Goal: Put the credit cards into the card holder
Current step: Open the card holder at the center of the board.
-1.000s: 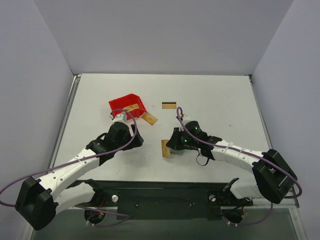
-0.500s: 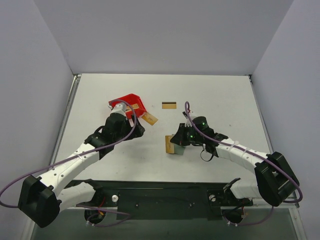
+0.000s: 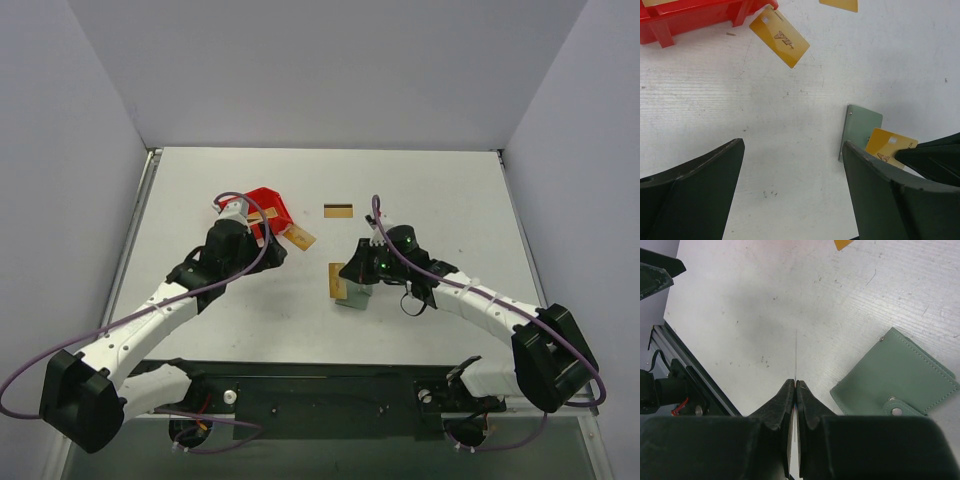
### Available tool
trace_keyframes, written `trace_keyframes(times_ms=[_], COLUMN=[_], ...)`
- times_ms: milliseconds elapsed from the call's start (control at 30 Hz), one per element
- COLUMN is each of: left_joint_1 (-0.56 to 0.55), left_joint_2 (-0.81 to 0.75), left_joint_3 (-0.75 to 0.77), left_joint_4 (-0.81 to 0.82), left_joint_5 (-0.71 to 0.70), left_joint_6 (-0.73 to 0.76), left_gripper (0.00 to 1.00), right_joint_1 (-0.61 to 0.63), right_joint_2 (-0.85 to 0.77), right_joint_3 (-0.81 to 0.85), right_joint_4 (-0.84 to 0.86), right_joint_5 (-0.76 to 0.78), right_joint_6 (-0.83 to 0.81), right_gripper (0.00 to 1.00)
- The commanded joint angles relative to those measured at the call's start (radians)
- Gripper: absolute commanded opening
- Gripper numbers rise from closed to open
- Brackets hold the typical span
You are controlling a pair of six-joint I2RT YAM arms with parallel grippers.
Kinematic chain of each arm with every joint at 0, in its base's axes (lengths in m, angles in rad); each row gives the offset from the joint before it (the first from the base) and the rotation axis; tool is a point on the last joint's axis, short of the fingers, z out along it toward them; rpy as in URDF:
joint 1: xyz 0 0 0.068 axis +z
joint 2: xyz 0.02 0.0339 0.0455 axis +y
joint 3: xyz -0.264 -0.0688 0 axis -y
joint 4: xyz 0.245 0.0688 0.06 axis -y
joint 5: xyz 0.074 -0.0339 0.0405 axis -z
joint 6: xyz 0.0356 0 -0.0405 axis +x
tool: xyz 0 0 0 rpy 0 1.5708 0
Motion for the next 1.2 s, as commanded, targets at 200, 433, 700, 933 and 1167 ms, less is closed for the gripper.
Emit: trace_keyframes(times_ms=[200,433,700,933,1167], left_joint_1=[0.012,0.023,0.028,0.037,0.045], left_joint_2=[-0.008,-0.002,0.004,0.003,0.029], left_joint_3=[0.054,0.075,0.074,0.074,0.089], left_joint_4=[0.091,0.095,0.108,0.117,0.164], left_joint_5=[0.035,0.038,0.055,0.063,0.087], left_joint_6=[0.027,0.037,0.037,0.037,0.038], left_gripper=[0.9,0.91,0.91,0.91,0.91], right_joint_1=[-0.022,-0.033,-0.037,-0.042,-0.057], right_joint_2=[-0.006,-0.006,-0.002,0.007,0.027], right_joint_3=[0.053,0.065,0.072,0.079,0.111], right_joint_4=[-0.019,-0.028,-0.031,-0.027,-0.028], right_joint_5=[-0.036,-0.059,-0.065,-0.082,-0.096], right_joint_6=[-0.018,-0.006,0.002,0.01,0.019], right_gripper=[0.0,0.0,0.0,0.0,0.0])
